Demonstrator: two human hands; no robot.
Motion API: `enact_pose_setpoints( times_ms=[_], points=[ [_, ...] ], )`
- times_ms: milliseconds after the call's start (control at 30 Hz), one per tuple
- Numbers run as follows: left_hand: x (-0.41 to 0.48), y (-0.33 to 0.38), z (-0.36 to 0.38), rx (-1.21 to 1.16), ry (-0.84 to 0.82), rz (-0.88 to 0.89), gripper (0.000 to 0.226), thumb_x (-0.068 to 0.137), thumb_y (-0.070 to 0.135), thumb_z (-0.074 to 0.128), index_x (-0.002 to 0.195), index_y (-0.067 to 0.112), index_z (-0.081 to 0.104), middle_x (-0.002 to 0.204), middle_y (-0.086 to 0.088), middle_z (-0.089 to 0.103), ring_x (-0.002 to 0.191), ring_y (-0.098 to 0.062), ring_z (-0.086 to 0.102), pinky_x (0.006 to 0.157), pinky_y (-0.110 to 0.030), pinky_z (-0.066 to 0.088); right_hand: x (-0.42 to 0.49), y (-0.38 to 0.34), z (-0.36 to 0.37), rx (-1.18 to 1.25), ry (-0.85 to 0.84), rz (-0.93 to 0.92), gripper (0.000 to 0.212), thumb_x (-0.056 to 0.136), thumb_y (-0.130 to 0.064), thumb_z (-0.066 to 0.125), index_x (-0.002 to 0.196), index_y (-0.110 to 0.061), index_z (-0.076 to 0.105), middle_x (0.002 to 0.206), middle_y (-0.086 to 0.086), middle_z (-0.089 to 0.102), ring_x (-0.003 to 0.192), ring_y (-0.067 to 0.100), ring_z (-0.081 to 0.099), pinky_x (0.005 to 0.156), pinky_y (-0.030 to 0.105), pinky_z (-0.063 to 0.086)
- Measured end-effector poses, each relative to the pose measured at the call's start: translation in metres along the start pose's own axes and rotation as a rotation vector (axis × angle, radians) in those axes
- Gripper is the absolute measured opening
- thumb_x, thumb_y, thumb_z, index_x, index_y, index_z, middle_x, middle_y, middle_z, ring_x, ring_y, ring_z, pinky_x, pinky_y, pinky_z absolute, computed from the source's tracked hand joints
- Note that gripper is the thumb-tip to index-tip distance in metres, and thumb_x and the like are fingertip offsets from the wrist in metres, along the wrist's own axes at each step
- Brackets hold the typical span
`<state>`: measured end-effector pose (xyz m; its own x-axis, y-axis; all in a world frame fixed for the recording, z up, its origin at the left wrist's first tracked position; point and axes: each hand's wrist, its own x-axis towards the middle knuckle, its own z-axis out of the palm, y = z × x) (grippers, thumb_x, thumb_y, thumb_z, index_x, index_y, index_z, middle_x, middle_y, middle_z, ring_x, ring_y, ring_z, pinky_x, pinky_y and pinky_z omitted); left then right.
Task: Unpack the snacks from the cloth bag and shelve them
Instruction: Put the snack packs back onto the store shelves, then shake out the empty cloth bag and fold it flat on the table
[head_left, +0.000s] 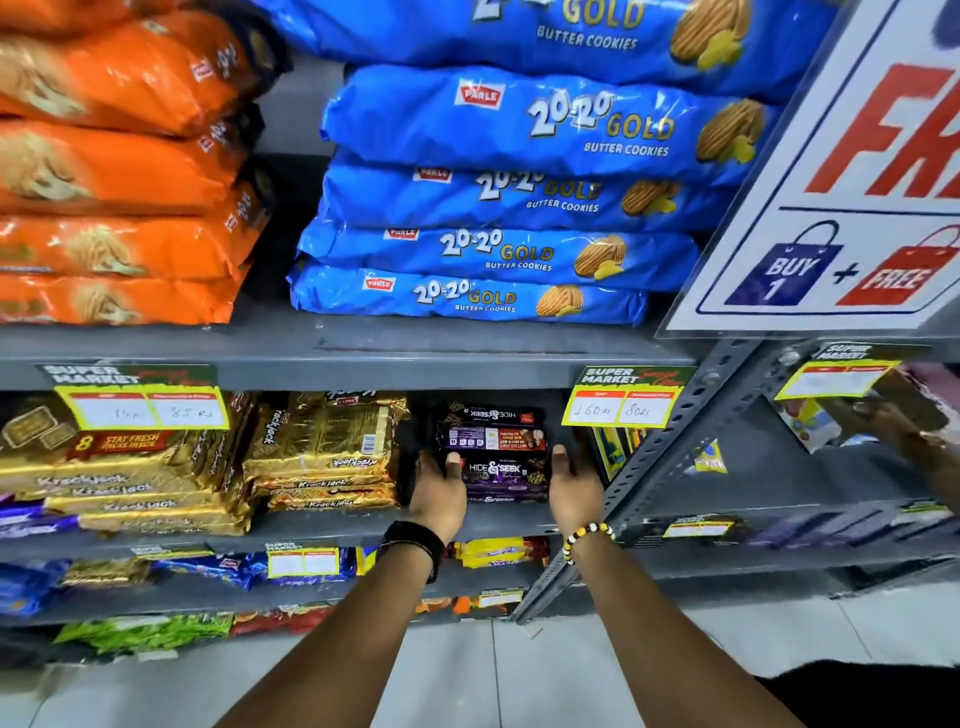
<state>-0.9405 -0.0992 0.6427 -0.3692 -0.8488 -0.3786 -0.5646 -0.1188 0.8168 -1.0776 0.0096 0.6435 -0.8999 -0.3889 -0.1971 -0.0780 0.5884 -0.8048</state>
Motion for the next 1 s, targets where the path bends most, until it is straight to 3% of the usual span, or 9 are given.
enact_pose_setpoints(
  times_ms=[133, 300, 500, 600, 733, 800, 833, 933, 1000],
  points=[
    [-0.011, -0.002, -0.009, 0.041, -0.012, 0.084, 0.065, 0.103, 0.044, 0.032, 0.156, 0.009, 0.017, 0.160, -0.017, 0.027, 0.146, -0.035, 0.030, 0.118, -0.045, 0.030, -0.011, -0.005, -0.002, -0.032, 0.038, -0.052, 0.053, 0.100, -0.047, 0.040, 0.144, -0.018, 0.046, 0.131, 0.019, 0.062, 0.116, 0.041, 0.058, 0.090, 0.044, 0.051],
    [-0.035, 0.000, -0.056, -0.098, 0.057, 0.232, 0.055, 0.100, 0.042, 0.046, 0.147, 0.014, 0.040, 0.145, -0.017, 0.050, 0.133, -0.029, 0.049, 0.111, -0.045, 0.040, -0.036, -0.037, 0.008, -0.009, 0.054, -0.185, 0.047, 0.100, -0.039, 0.046, 0.139, -0.014, 0.051, 0.138, 0.018, 0.056, 0.120, 0.038, 0.057, 0.099, 0.042, 0.047],
    [-0.072, -0.027, -0.181, -0.106, 0.178, 0.316, 0.047, 0.100, 0.035, 0.051, 0.143, 0.019, 0.044, 0.141, -0.004, 0.053, 0.124, -0.019, 0.053, 0.098, -0.024, 0.040, -0.103, -0.108, 0.069, 0.034, -0.068, -0.357, 0.045, 0.098, -0.030, 0.054, 0.138, -0.010, 0.053, 0.139, 0.013, 0.057, 0.126, 0.032, 0.055, 0.106, 0.042, 0.043],
    [-0.104, -0.071, -0.268, -0.026, 0.296, 0.303, 0.050, 0.101, 0.038, 0.049, 0.147, 0.022, 0.039, 0.136, 0.002, 0.053, 0.117, -0.020, 0.055, 0.091, -0.023, 0.041, -0.166, -0.140, 0.117, 0.020, -0.193, -0.422, 0.042, 0.097, -0.031, 0.055, 0.136, -0.015, 0.056, 0.136, 0.012, 0.060, 0.123, 0.032, 0.057, 0.100, 0.037, 0.046],
    [-0.162, -0.151, -0.390, 0.044, 0.439, 0.225, 0.049, 0.100, 0.035, 0.051, 0.143, 0.012, 0.043, 0.125, -0.004, 0.057, 0.109, -0.029, 0.061, 0.095, -0.040, 0.048, -0.269, -0.172, 0.191, -0.045, -0.397, -0.530, 0.053, 0.097, -0.036, 0.054, 0.146, -0.017, 0.044, 0.148, 0.010, 0.049, 0.132, 0.029, 0.050, 0.107, 0.039, 0.042],
    [-0.187, -0.182, -0.434, 0.044, 0.515, 0.154, 0.046, 0.099, 0.036, 0.054, 0.136, 0.010, 0.050, 0.124, -0.008, 0.058, 0.109, -0.030, 0.060, 0.098, -0.045, 0.047, -0.310, -0.182, 0.223, -0.009, -0.489, -0.541, 0.054, 0.097, -0.036, 0.055, 0.147, -0.019, 0.043, 0.148, 0.008, 0.049, 0.122, 0.026, 0.055, 0.095, 0.035, 0.047],
    [-0.201, -0.201, -0.458, 0.042, 0.571, 0.114, 0.045, 0.098, 0.035, 0.055, 0.134, 0.009, 0.052, 0.125, -0.013, 0.059, 0.113, -0.031, 0.059, 0.099, -0.044, 0.045, -0.335, -0.188, 0.239, 0.003, -0.543, -0.550, 0.053, 0.097, -0.034, 0.056, 0.146, -0.018, 0.044, 0.147, 0.008, 0.050, 0.117, 0.025, 0.058, 0.090, 0.034, 0.049],
    [-0.251, -0.264, -0.534, 0.031, 0.694, -0.015, 0.040, 0.098, 0.031, 0.055, 0.131, 0.008, 0.056, 0.127, -0.017, 0.063, 0.118, -0.033, 0.058, 0.099, -0.037, 0.043, -0.415, -0.207, 0.302, -0.037, -0.658, -0.651, 0.050, 0.095, -0.029, 0.060, 0.141, -0.013, 0.050, 0.144, 0.010, 0.053, 0.127, 0.029, 0.055, 0.104, 0.040, 0.044],
    [-0.288, -0.308, -0.579, -0.014, 0.750, -0.070, 0.035, 0.099, 0.026, 0.053, 0.129, 0.007, 0.057, 0.132, -0.014, 0.060, 0.123, -0.033, 0.056, 0.100, -0.034, 0.043, -0.474, -0.222, 0.339, -0.091, -0.735, -0.734, 0.047, 0.095, -0.026, 0.061, 0.139, -0.011, 0.053, 0.139, 0.015, 0.058, 0.124, 0.032, 0.057, 0.103, 0.041, 0.043]
  ],
)
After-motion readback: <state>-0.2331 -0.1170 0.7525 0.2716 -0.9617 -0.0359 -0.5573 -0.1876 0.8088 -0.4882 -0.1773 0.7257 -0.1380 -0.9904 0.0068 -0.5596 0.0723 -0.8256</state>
